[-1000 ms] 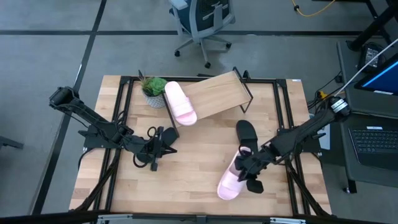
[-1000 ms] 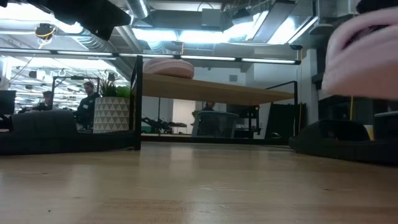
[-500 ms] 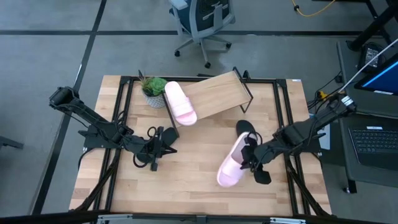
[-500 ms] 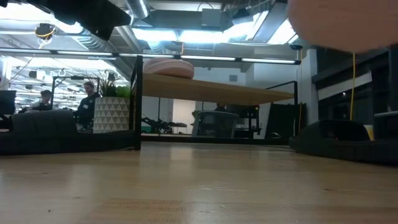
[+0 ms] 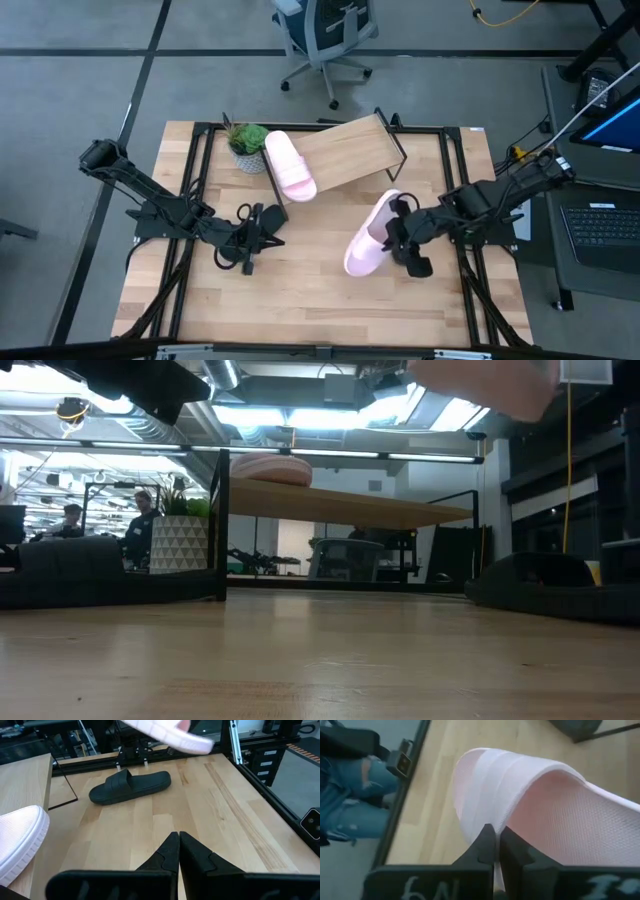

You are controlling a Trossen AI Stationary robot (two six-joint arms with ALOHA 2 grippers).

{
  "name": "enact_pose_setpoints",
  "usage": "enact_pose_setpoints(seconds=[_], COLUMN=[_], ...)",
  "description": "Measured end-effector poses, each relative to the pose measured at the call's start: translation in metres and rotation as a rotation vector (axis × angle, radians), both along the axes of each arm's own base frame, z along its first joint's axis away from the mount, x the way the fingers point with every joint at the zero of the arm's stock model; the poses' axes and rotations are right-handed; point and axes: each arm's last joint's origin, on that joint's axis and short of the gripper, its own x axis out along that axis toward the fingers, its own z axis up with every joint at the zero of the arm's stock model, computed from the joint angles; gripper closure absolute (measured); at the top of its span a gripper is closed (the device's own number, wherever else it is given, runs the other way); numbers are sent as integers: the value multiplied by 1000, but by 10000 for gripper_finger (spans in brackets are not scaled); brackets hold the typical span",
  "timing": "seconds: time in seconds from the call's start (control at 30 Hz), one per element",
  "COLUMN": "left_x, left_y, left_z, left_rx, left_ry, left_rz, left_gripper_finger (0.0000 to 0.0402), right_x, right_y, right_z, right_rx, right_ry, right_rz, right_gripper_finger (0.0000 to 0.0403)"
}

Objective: Pick and place slides into the shelf
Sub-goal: Put the pink slide on the shelf

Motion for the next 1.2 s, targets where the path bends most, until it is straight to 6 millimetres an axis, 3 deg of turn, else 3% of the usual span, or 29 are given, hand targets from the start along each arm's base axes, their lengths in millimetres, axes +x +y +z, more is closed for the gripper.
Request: enact_pose_setpoints(seconds=[0.53,0.9,1.2], left_x=[0,0,1], left_y=[0,0,1], left_z=[0,0,0], left_rx=[0,0,1], left_ry=[0,0,0], left_rz=[0,0,7], left_gripper_finger=[397,397,397], right_x=[14,17,30], right_y=[-56,-84,-102], right_z=[-2,-2,23], right_rx=[-218,-357,-390], right_ry=[-25,-40,-68], right_rz=[123,219,253], right_gripper_finger=[391,391,391])
